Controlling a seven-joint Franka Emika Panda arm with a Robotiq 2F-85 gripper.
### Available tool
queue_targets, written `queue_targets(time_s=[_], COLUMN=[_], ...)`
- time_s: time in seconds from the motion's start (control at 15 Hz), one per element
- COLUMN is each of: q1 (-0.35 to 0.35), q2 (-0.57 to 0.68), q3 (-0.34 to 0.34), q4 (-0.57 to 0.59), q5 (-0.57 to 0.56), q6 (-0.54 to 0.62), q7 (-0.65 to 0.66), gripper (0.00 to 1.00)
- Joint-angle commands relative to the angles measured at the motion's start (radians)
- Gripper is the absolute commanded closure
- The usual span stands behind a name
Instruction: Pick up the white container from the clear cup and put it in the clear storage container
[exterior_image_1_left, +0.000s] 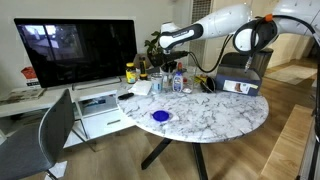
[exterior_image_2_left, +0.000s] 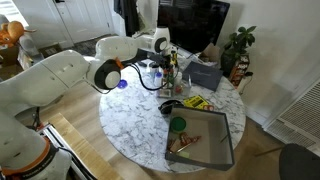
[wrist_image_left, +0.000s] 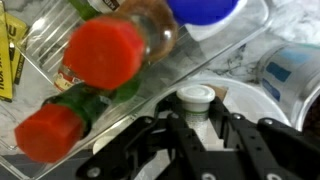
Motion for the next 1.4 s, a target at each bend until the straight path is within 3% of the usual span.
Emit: queue_targets(time_s=[0.0,0.53,1.33], q1=[0.007,0.013,-0.093], q2=[-0.026,-0.132,-0.291], q3=[0.017,0.018,-0.031], q4=[-0.008,-0.018,-0.036], q5=[0.011,0.003,-0.044], q6=[-0.037,-0.121,-0.543], q7=[-0.012,-0.031,-0.172], gripper=[0.92,0.92,0.92])
